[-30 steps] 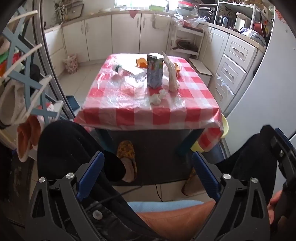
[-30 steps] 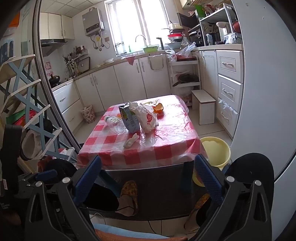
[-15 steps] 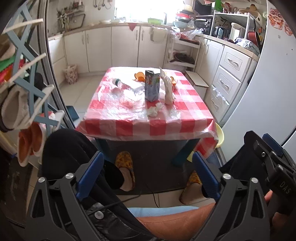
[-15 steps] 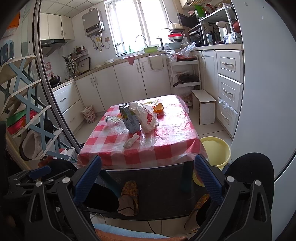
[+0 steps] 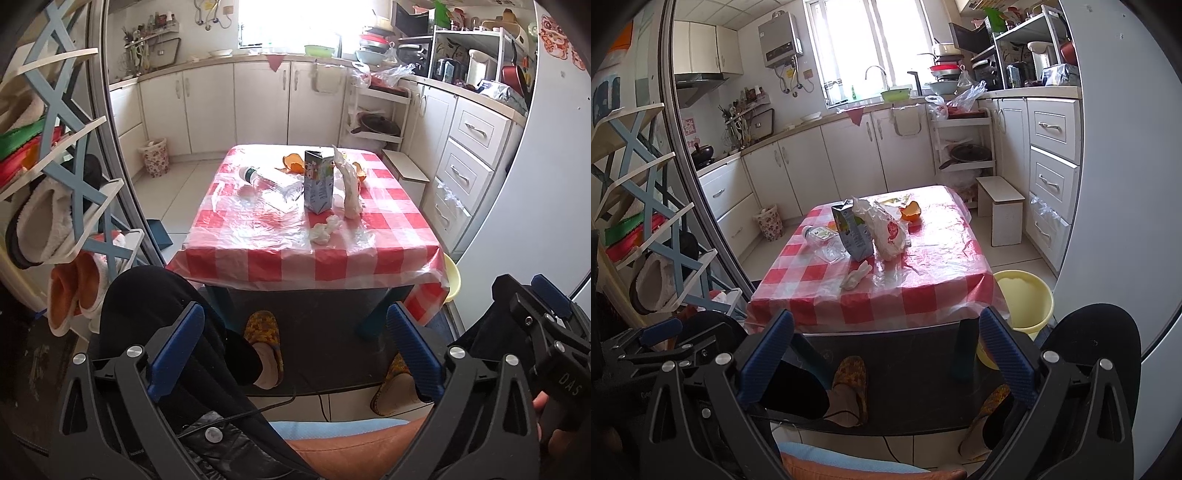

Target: Collect trash

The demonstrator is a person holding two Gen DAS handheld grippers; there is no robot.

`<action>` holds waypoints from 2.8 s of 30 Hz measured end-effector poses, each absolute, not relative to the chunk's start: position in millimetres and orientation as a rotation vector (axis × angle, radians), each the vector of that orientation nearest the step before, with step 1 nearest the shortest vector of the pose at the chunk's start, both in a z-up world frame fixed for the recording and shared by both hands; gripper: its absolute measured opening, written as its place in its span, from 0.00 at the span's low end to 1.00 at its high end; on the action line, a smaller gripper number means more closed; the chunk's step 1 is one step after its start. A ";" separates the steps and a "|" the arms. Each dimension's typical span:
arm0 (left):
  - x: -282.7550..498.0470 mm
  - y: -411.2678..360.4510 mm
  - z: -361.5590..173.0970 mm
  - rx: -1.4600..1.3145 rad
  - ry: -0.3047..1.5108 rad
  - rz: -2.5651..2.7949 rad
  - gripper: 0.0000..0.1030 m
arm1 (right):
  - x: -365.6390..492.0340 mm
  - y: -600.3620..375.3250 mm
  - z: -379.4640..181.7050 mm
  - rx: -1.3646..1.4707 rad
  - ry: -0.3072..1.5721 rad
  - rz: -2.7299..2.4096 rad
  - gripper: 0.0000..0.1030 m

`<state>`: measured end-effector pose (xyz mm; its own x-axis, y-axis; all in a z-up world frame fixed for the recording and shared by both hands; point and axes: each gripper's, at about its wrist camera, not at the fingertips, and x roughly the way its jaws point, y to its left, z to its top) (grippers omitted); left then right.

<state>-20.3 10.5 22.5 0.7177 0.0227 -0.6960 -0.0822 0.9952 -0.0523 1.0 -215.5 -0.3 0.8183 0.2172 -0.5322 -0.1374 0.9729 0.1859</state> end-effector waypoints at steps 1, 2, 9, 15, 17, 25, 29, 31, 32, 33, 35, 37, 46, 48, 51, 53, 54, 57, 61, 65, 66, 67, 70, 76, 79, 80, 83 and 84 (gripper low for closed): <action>-20.9 10.0 22.5 -0.080 0.766 0.061 0.92 | 1.0 -215.5 -0.5 0.142 0.583 0.190 0.94; -20.9 10.1 22.7 -0.079 0.765 0.062 0.92 | 0.9 -215.5 -0.4 0.143 0.582 0.189 0.94; -23.6 11.7 25.1 -0.085 0.741 0.082 0.92 | 1.0 -214.9 0.0 0.143 0.583 0.187 0.94; -24.7 11.0 25.5 -0.076 0.730 0.092 0.92 | -1.3 -212.5 0.4 0.137 0.573 0.188 0.94; -25.4 10.2 25.9 -0.072 0.725 0.094 0.92 | -1.9 -212.7 1.3 0.134 0.568 0.187 0.94; -26.9 10.3 26.8 -0.067 0.716 0.101 0.92 | -5.3 -214.3 2.7 0.133 0.563 0.186 0.94; -27.5 10.0 27.6 -0.062 0.710 0.096 0.92 | -4.6 -214.3 2.7 0.131 0.562 0.187 0.94; -28.0 9.2 27.7 -0.058 0.709 0.095 0.92 | -4.1 -214.4 2.5 0.132 0.565 0.186 0.94; -28.0 9.4 27.7 -0.059 0.709 0.095 0.92 | -4.4 -214.4 2.6 0.133 0.566 0.186 0.94; -28.1 8.9 27.7 -0.060 0.708 0.096 0.92 | -4.7 -214.1 2.8 0.133 0.564 0.186 0.94; -27.5 9.1 27.2 -0.060 0.711 0.096 0.92 | -5.2 -213.9 2.8 0.131 0.561 0.186 0.94; -24.4 11.2 24.8 -0.067 0.723 0.094 0.92 | -4.2 -213.6 2.9 0.131 0.563 0.185 0.94; 13.8 30.0 8.4 -0.123 0.756 0.106 0.92 | 10.1 -216.1 -5.7 0.066 0.559 0.174 0.94; 27.4 34.4 4.1 -0.143 0.764 0.110 0.92 | 20.8 -216.8 -8.5 0.067 0.567 0.175 0.94; 51.7 41.6 -2.0 -0.168 0.767 0.116 0.92 | 43.7 -220.3 -15.0 0.067 0.574 0.168 0.94; 68.7 45.6 -6.4 -0.170 0.775 0.130 0.92 | 61.8 -220.8 -20.2 0.057 0.583 0.166 0.94; 76.4 47.5 -8.4 -0.175 0.782 0.134 0.92 | 70.7 -220.4 -22.5 0.053 0.591 0.170 0.94; 105.0 59.7 -17.8 -0.228 0.814 0.148 0.92 | 102.6 -214.7 -30.5 0.011 0.608 0.194 0.94; 137.2 70.1 -29.7 -0.269 0.837 0.169 0.92 | 148.3 -201.7 -41.1 -0.068 0.623 0.226 0.94; 158.2 62.9 -42.8 -0.249 0.854 0.129 0.92 | 187.2 -190.8 -49.2 -0.094 0.632 0.241 0.94; 164.9 56.7 -48.9 -0.230 0.867 0.109 0.92 | 200.2 -186.4 -52.2 -0.095 0.639 0.255 0.94; 170.7 51.0 -54.6 -0.215 0.879 0.092 0.92 | 206.6 -184.1 -53.7 -0.097 0.644 0.262 0.94; 186.3 31.7 -74.1 -0.165 0.916 0.053 0.92 | 240.3 -172.2 -62.8 -0.104 0.682 0.297 0.94; 210.9 5.9 -96.3 -0.094 0.950 0.023 0.92 | 288.0 -161.2 -78.5 -0.088 0.755 0.326 0.94; 222.7 -2.2 -102.8 -0.066 0.949 0.024 0.92 | 306.2 -160.7 -84.3 -0.060 0.774 0.336 0.93; 227.4 -5.1 -104.8 -0.060 0.949 0.023 0.92 | 313.0 -165.9 -86.7 -0.022 0.787 0.336 0.87; 241.9 -16.5 -111.3 -0.020 0.937 0.025 0.92 | 326.2 -181.7 -94.1 0.090 0.839 0.359 0.46; 248.2 -21.9 -113.9 0.003 0.931 0.029 0.92 | 330.0 -189.2 -98.7 0.138 0.867 0.375 0.37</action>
